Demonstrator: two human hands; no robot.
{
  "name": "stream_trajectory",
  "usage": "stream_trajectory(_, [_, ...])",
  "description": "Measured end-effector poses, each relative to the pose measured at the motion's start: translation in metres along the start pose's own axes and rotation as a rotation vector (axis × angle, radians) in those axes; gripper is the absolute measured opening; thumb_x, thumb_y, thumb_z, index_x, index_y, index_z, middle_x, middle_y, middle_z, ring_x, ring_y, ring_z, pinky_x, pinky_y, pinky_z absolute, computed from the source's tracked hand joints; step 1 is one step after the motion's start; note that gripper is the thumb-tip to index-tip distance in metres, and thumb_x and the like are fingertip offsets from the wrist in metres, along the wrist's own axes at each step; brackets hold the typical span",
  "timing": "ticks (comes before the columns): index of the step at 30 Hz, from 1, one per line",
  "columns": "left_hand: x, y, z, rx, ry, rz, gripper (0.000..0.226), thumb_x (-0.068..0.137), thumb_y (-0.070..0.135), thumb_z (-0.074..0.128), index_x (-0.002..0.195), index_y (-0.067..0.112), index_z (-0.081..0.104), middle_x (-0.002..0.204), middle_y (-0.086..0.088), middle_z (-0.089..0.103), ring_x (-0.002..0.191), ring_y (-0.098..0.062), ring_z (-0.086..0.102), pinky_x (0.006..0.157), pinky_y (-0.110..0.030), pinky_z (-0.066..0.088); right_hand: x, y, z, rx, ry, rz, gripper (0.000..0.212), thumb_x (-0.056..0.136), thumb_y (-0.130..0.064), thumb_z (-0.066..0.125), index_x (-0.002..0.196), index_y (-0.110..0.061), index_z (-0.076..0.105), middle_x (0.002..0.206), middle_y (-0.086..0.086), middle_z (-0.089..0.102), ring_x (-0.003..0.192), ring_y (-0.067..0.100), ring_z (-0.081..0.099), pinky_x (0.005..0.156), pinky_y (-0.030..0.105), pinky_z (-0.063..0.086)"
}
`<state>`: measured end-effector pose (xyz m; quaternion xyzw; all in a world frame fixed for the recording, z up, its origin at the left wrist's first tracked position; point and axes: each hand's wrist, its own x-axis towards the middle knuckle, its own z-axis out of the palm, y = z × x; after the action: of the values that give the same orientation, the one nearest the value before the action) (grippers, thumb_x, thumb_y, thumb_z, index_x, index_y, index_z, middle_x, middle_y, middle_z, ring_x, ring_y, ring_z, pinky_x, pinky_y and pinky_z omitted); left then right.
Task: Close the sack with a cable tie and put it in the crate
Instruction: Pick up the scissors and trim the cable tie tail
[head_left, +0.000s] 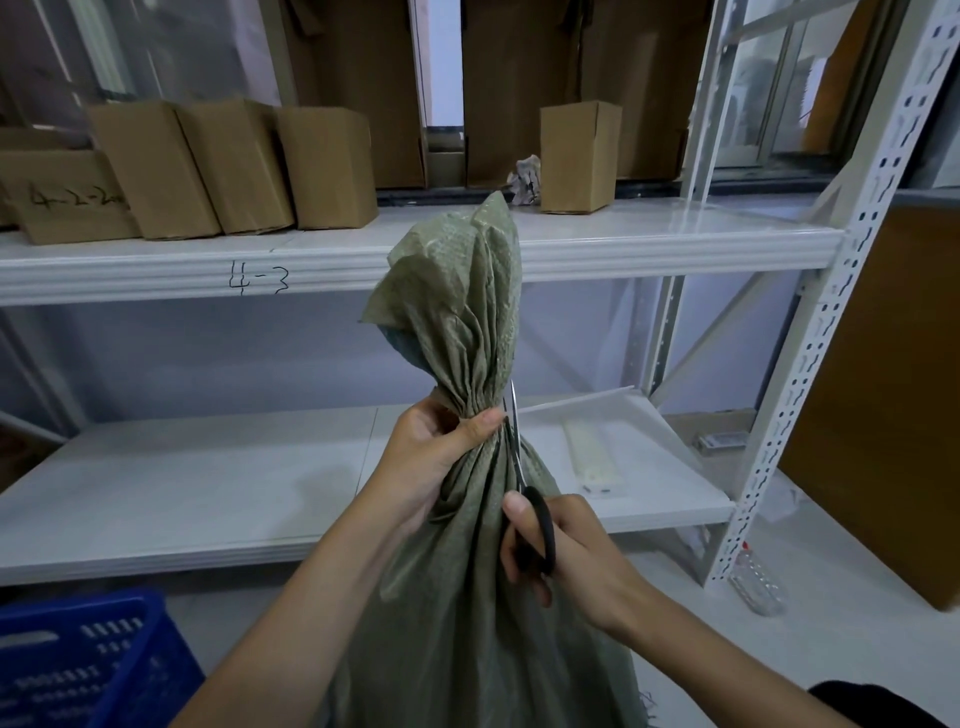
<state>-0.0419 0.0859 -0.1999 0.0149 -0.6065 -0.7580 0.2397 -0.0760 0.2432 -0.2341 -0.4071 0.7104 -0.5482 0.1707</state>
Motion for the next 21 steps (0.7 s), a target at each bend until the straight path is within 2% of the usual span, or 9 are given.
stream_trajectory(3, [0.000,-0.001,-0.001,0.001,-0.005,-0.006,0.039,0.071,0.018,0.076,0.106,0.006,0.065,0.100,-0.007,0.074,0.094,-0.020,0.069,0.080,-0.030,0.054,0.002,0.001,0.000,-0.003,0.013,0.006,0.080,0.072,-0.085,0.037,0.050,-0.012,0.062,0.056,0.033,0.057,0.042,0.023,0.050,0.058,0.029,0.041])
stream_trajectory(9, [-0.002,-0.001,0.000,0.017,-0.010,-0.018,0.031,0.070,0.020,0.072,0.099,0.009,0.066,0.091,-0.002,0.075,0.086,-0.016,0.070,0.075,-0.028,0.054,0.001,0.003,0.000,-0.009,0.022,-0.014,0.077,0.079,-0.079,0.038,0.048,-0.012,0.060,0.043,0.016,0.049,0.038,0.019,0.046,0.057,0.028,0.040])
stream_trajectory(13, [-0.002,-0.002,-0.001,0.023,-0.011,-0.016,0.027,0.073,0.019,0.073,0.099,0.010,0.067,0.093,-0.002,0.075,0.088,-0.016,0.069,0.078,-0.028,0.053,0.000,0.004,0.001,-0.012,0.030,-0.025,0.073,0.083,-0.071,0.039,0.049,-0.010,0.059,0.040,0.008,0.046,0.037,0.018,0.045,0.056,0.026,0.039])
stream_trajectory(16, [-0.002,-0.002,0.001,0.025,-0.007,-0.005,0.029,0.073,0.021,0.074,0.099,0.010,0.067,0.095,-0.002,0.075,0.092,-0.015,0.069,0.080,-0.027,0.053,-0.001,0.007,0.003,-0.018,0.053,-0.036,0.076,0.084,-0.073,0.038,0.051,-0.008,0.059,0.038,0.003,0.046,0.037,0.016,0.045,0.056,0.029,0.039])
stream_trajectory(21, [-0.005,-0.004,0.007,-0.016,0.020,0.002,0.034,0.073,0.020,0.071,0.102,0.005,0.065,0.094,-0.005,0.074,0.089,-0.018,0.069,0.079,-0.028,0.054,-0.002,0.003,0.014,0.113,0.094,-0.066,0.066,0.084,-0.063,0.044,0.048,-0.010,0.057,0.041,0.013,0.043,0.036,0.016,0.040,0.049,0.030,0.034])
